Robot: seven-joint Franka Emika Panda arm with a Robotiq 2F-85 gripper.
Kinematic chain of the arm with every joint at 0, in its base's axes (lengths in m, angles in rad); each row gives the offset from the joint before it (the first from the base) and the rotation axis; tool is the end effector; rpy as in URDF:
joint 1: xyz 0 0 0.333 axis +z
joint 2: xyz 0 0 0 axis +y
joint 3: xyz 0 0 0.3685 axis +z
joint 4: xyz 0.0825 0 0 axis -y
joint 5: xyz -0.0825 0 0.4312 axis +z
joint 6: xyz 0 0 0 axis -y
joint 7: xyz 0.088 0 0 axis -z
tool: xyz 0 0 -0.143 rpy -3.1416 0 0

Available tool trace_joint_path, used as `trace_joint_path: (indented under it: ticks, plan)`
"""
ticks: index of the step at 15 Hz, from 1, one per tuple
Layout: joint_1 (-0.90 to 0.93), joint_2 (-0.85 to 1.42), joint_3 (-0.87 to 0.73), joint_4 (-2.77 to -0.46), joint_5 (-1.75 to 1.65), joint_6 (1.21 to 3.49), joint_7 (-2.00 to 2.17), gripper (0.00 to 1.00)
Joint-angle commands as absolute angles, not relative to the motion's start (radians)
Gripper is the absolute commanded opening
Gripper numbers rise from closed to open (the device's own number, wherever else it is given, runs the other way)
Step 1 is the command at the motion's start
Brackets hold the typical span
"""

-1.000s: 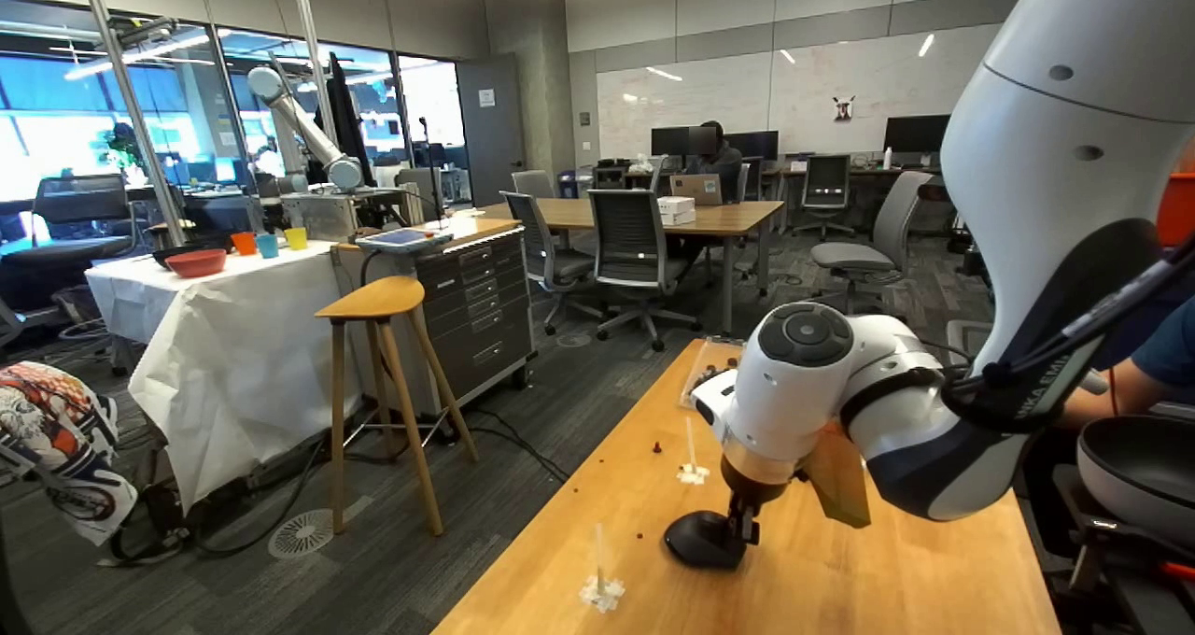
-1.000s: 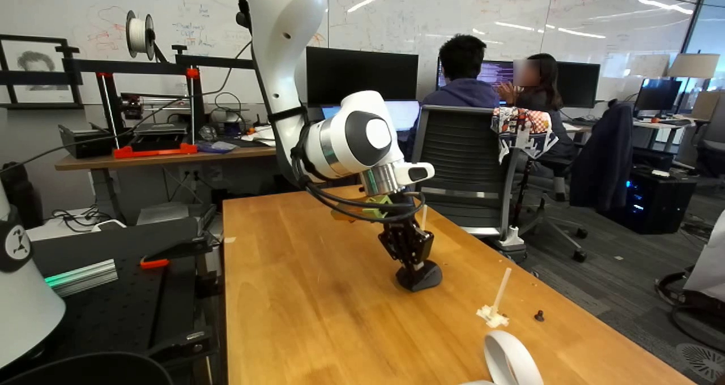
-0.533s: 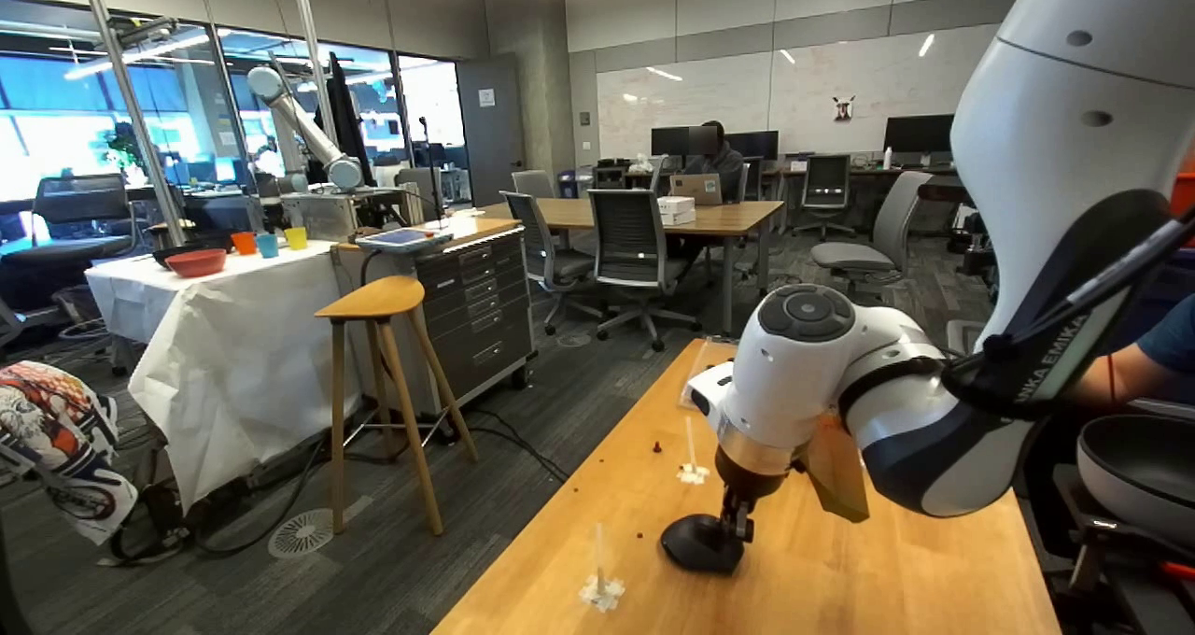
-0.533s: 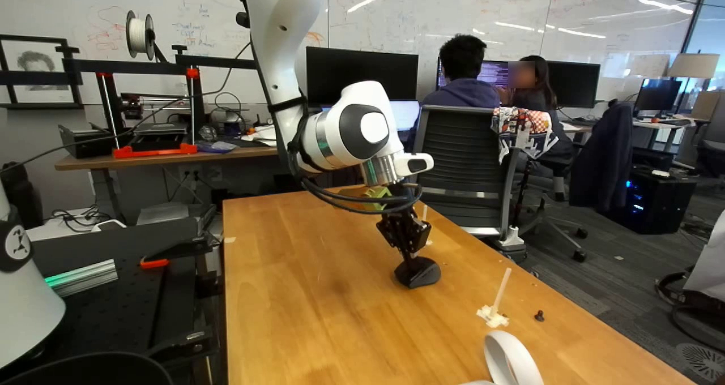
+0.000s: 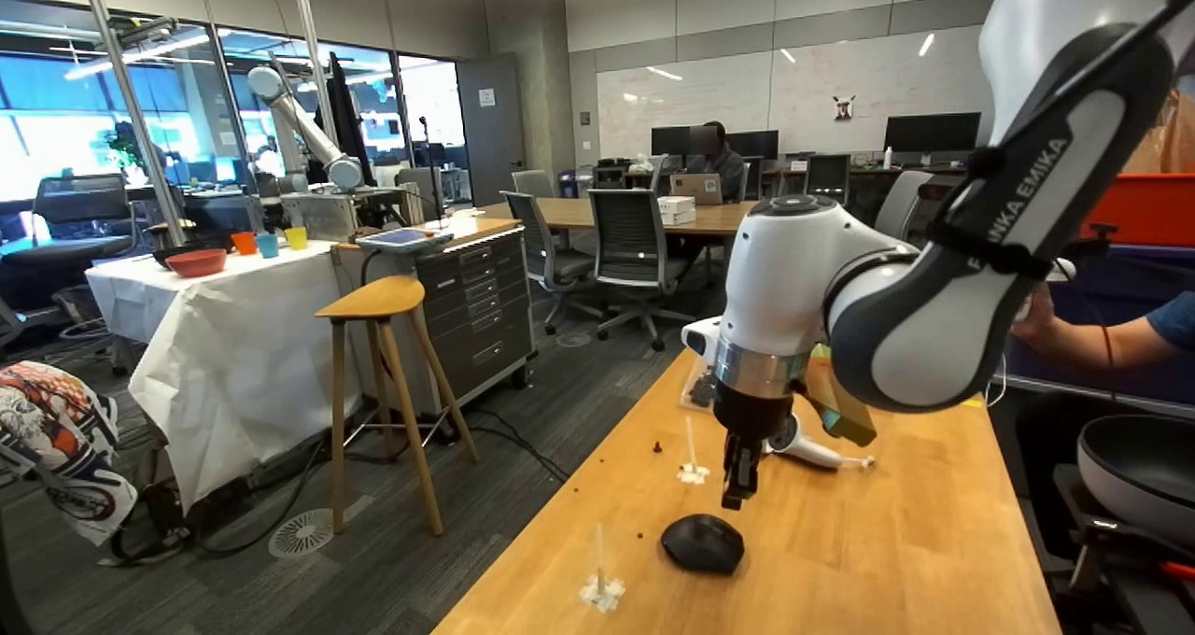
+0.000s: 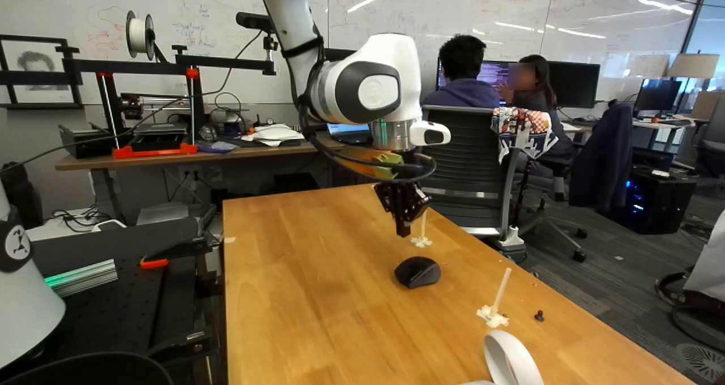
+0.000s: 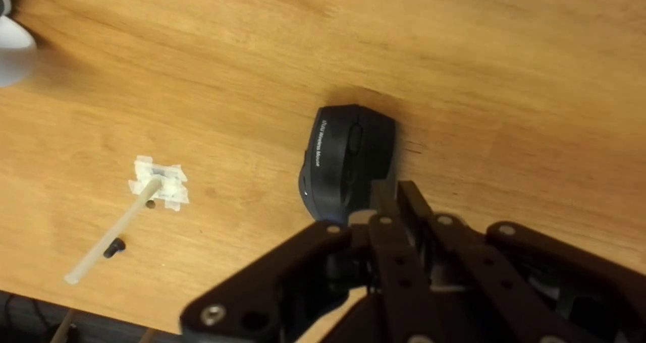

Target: Press on the right of the mouse

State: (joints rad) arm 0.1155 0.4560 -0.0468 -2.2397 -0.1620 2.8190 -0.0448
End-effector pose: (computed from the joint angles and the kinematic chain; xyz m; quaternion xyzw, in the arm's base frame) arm 0.5995 0.0464 0.1429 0.9882 0.1343 0.0614 0.0397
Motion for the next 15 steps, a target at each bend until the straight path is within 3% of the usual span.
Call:
trace_joint_path:
  ticks: [1,8,15]
  plan:
    - [-0.060,0.358,0.110,-2.220,-0.011,2.621,-0.236,0.11]
    - [-0.084,0.292,0.084,-2.062,0.049,2.268,-0.340,0.11]
    - [-0.075,0.339,0.058,-1.861,0.033,2.052,-0.312,0.11]
